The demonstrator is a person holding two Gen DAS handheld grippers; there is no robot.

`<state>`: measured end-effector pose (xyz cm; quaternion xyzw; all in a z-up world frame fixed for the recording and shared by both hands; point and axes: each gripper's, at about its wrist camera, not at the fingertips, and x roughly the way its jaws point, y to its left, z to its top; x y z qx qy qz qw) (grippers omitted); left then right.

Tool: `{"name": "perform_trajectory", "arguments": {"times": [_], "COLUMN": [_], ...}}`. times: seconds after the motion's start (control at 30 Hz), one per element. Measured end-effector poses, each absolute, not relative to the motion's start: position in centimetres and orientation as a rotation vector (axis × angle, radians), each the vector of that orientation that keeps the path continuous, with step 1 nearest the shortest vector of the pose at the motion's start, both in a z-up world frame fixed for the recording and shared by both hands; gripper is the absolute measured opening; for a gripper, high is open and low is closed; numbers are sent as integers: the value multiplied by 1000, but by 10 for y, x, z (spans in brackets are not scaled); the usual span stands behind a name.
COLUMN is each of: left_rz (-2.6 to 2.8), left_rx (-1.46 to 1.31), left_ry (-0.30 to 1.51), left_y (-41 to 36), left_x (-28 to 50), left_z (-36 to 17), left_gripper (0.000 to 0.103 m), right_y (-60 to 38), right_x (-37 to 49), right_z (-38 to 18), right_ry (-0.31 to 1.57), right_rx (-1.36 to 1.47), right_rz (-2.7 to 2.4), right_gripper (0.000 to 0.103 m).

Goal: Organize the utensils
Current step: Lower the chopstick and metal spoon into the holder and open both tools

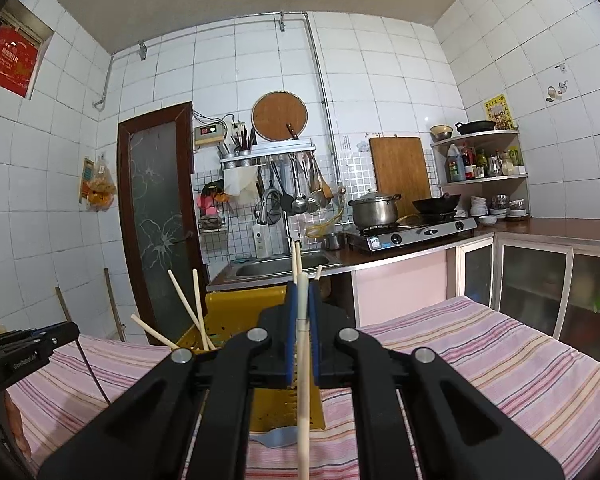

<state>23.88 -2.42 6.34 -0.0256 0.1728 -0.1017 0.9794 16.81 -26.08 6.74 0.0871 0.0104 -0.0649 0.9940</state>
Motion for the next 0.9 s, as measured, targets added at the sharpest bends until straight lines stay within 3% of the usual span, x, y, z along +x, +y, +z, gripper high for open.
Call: {"name": "perform_trajectory", "arguments": {"times": [0.37, 0.9], "left_rz": [-228, -320], "left_rx": [-42, -93], "left_ry": [324, 176], "left_y": [-33, -78], "left_x": [225, 241], "left_z": [79, 183], "left_gripper": [8, 8], "right_y": [-262, -277], "right_x": [164, 209], "right_z": [76, 177], "right_ry": [9, -140], "right_rx": [187, 170], "right_rz": [-115, -93], "right_gripper": [6, 6]}}
